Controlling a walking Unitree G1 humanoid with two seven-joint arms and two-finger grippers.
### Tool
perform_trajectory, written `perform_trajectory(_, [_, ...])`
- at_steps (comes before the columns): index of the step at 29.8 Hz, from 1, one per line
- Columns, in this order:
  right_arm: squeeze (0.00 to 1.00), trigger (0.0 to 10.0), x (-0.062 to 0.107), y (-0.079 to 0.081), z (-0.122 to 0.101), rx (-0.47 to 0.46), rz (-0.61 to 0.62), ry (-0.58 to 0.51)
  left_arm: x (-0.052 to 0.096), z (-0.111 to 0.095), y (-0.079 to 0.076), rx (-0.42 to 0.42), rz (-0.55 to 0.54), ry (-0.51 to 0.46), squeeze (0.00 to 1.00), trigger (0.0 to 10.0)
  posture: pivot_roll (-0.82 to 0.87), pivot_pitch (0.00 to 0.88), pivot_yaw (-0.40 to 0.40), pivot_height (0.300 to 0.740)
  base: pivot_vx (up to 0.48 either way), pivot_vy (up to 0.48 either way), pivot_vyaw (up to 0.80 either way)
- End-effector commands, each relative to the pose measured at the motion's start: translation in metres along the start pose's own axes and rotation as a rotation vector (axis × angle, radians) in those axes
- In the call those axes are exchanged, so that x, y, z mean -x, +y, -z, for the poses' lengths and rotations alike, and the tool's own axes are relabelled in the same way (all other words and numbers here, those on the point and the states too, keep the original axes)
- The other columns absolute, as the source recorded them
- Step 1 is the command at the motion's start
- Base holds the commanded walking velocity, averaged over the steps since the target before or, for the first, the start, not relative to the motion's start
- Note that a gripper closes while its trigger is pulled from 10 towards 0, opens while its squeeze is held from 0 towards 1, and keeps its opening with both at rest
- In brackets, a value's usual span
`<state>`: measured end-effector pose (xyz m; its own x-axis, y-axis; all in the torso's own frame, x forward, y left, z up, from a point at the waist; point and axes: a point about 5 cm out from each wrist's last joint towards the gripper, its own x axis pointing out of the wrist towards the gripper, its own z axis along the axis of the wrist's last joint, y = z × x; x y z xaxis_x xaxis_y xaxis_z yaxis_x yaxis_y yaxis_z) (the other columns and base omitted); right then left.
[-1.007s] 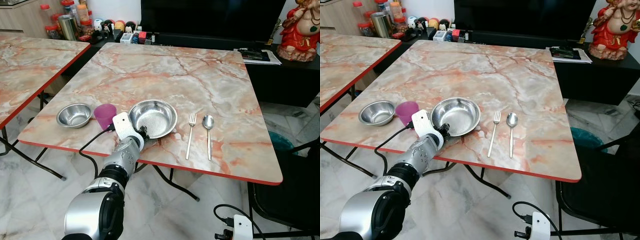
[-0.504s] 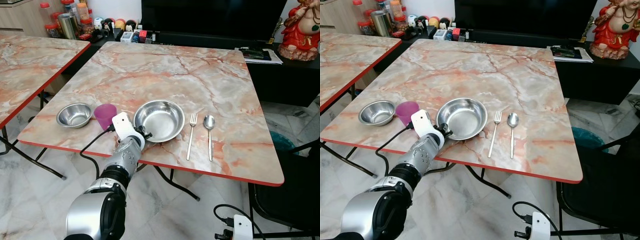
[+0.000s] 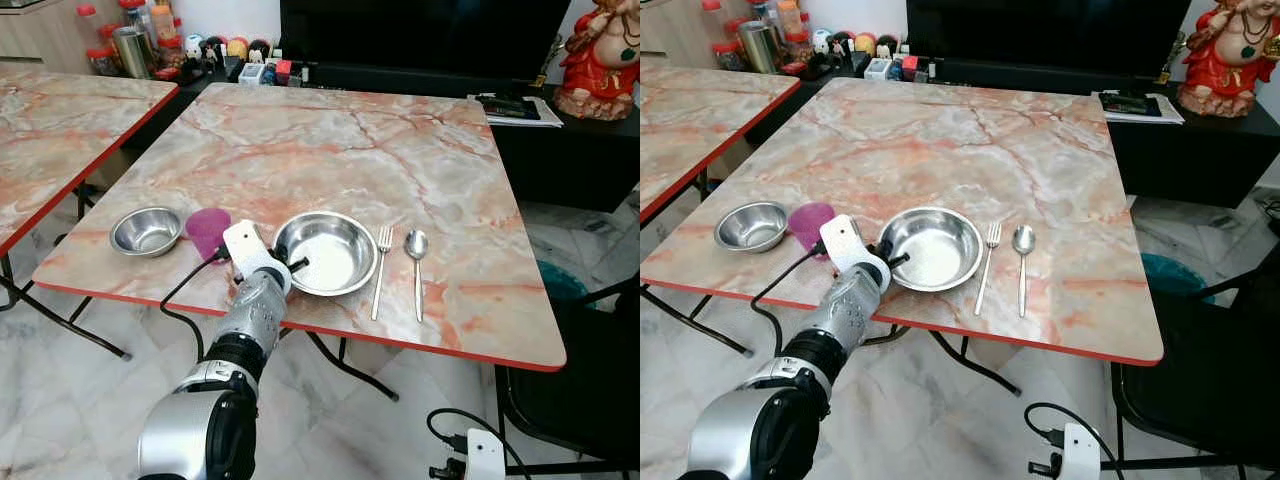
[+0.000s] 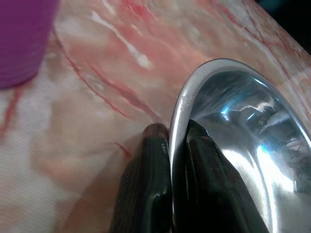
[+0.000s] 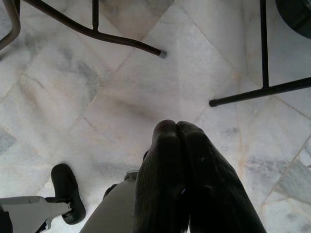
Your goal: Setting the table
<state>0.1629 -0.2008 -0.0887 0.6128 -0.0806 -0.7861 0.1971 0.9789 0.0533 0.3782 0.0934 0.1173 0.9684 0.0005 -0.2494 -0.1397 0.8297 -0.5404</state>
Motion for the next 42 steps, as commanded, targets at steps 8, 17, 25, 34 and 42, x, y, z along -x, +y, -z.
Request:
perform_trajectory(8, [0.0,10.0,0.0,0.0,-0.002,0.003,-0.001,-0.007,0.011,-0.013,-0.018,0.12,0.184,-0.183,0.0,1.7,-0.08,0.025,-0.019,0.74,0.0,0.0,0.0])
perform_trajectory(17, [0.0,10.0,-0.002,0.001,-0.009,0.001,-0.005,-0.029,0.031,-0.04,-0.042,-0.263,0.319,-0.469,0.0,10.0,-0.07,0.028,-0.025,0.74,0.0,0.0,0.0])
perform_trajectory(25, [0.0,10.0,-0.002,0.003,-0.009,0.004,-0.005,-0.032,0.048,-0.06,-0.052,-0.49,0.391,-0.653,0.0,10.0,-0.06,0.04,-0.021,0.74,0.0,0.0,0.0])
perform_trajectory(34, [0.0,10.0,-0.002,0.003,-0.009,0.004,-0.007,-0.037,0.046,-0.067,-0.037,-0.366,0.307,-0.645,0.0,10.0,-0.07,0.022,-0.023,0.74,0.0,0.0,0.0])
perform_trajectory(42, [0.0,10.0,-0.002,0.0,-0.01,-0.009,0.001,-0.03,0.046,-0.064,-0.041,-0.369,0.321,-0.628,0.0,10.0,-0.07,0.0,-0.03,0.74,0.0,0.072,-0.14])
